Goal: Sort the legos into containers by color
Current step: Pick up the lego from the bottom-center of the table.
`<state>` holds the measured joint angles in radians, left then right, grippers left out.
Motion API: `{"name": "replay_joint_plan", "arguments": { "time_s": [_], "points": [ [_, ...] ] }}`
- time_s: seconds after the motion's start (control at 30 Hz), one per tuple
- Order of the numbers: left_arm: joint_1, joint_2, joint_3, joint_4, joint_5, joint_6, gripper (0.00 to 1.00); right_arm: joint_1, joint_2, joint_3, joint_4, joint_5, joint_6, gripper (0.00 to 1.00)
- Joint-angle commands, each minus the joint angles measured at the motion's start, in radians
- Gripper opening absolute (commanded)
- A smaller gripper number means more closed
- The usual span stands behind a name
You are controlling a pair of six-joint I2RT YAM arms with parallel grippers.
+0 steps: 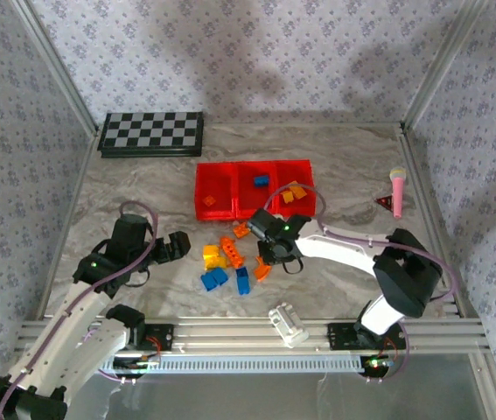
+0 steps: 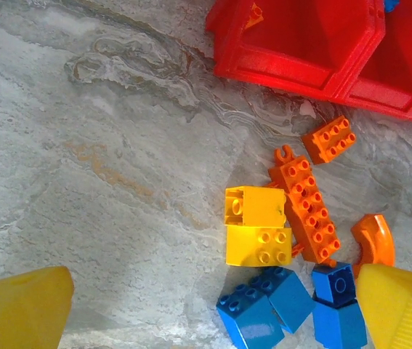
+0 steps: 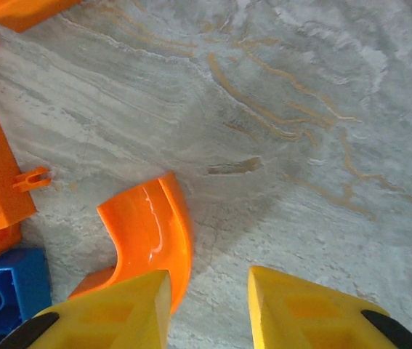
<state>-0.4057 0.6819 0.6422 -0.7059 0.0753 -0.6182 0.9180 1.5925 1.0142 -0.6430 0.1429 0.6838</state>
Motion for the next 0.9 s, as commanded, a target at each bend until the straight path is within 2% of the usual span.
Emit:
{"name": "replay_joint_plan", "arguments": {
  "time_s": [0.0,0.6,0.87],
  "points": [
    [0.005,-0.012,0.015,0.009,0.02,0.002,1.0,-0.004,0.04,0.016,0.014,-0.015,-0.014,0.34],
    [0.004,-0.025,0.005,0.003,0.003,-0.017,1.0,-0.028,0.144,0.026,0.064,-0.032,-0.046,0.25],
    [0.004,-0.032,0.004,0.0,0.0,-0.017,1.0,-0.034,0.149,0.029,0.077,-0.075,-0.046,0.26]
  ]
}}
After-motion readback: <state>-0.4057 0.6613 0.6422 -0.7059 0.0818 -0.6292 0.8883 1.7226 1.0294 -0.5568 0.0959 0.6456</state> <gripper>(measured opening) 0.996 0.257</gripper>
